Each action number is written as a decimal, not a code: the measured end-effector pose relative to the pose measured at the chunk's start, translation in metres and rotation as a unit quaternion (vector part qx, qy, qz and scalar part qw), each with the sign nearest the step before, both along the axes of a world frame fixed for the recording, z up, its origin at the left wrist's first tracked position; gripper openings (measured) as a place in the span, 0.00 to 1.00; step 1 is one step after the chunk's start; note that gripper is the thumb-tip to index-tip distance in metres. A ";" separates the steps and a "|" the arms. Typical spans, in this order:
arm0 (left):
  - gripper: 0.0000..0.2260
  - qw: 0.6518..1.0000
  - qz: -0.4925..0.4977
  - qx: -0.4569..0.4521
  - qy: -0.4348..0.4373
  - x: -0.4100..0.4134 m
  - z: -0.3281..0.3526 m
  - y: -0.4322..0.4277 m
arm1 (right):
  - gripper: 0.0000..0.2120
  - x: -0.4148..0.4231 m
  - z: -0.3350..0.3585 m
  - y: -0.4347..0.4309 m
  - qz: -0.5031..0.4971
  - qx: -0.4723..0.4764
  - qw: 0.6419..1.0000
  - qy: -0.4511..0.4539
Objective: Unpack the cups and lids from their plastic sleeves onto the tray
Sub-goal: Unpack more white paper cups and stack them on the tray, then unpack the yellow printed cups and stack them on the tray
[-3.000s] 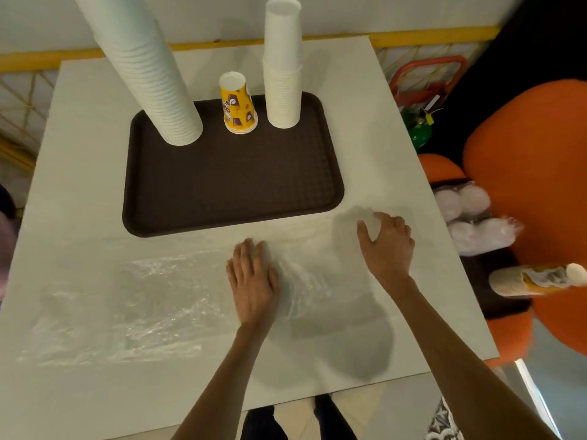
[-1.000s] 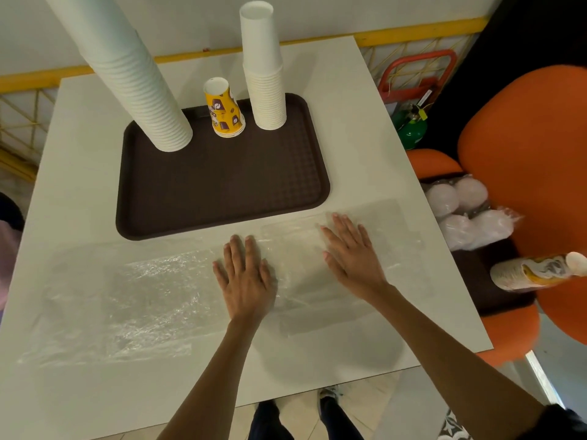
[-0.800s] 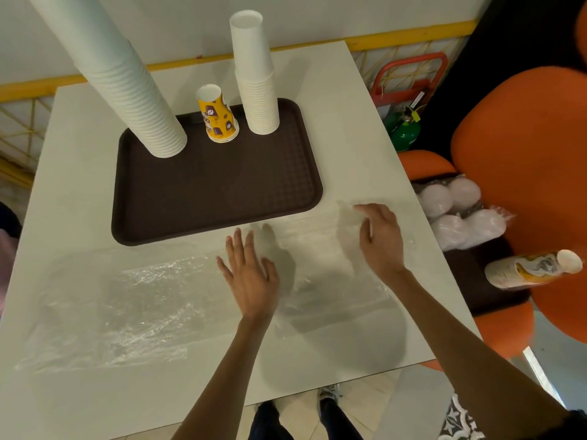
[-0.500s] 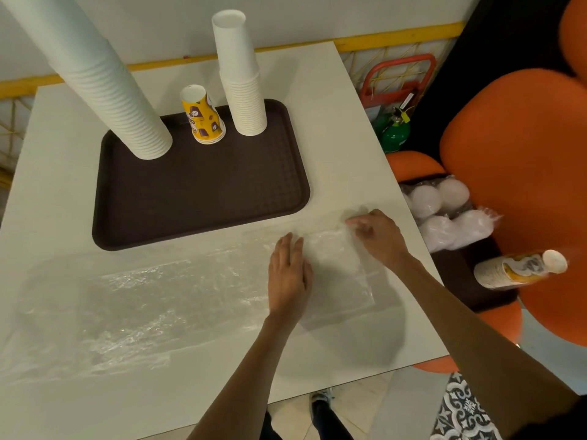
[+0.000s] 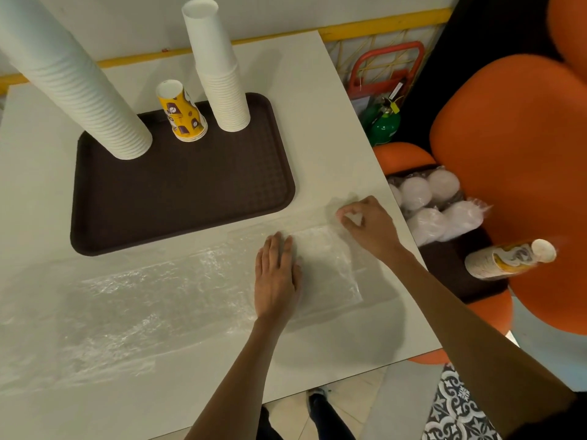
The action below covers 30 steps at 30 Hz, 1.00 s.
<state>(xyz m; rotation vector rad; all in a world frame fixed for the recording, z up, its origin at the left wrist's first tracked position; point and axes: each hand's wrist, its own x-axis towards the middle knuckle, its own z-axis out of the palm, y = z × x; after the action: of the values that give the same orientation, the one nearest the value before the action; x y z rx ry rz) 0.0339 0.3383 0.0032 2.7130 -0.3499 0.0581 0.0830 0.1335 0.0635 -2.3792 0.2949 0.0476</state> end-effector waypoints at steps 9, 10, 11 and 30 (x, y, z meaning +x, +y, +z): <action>0.21 1.000 0.006 0.009 0.006 0.000 0.001 -0.001 | 0.07 0.004 0.000 0.016 0.062 -0.053 0.996 0.049; 0.21 1.000 0.008 0.008 0.009 0.000 0.002 -0.001 | 0.05 0.004 -0.001 0.016 0.040 -0.038 0.998 0.037; 0.21 1.000 0.010 0.008 0.011 0.000 0.002 -0.001 | 0.05 0.004 -0.002 0.014 0.010 -0.021 0.999 0.024; 0.23 0.997 0.010 0.062 0.051 0.003 0.008 -0.004 | 0.26 -0.053 -0.062 0.052 0.175 -0.239 0.955 -0.034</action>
<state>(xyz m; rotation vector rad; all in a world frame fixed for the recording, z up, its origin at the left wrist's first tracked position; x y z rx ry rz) 0.0368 0.3340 0.0110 2.8281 -0.3064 -0.0991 0.0298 0.1858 0.0010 -2.8810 -0.1767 0.0645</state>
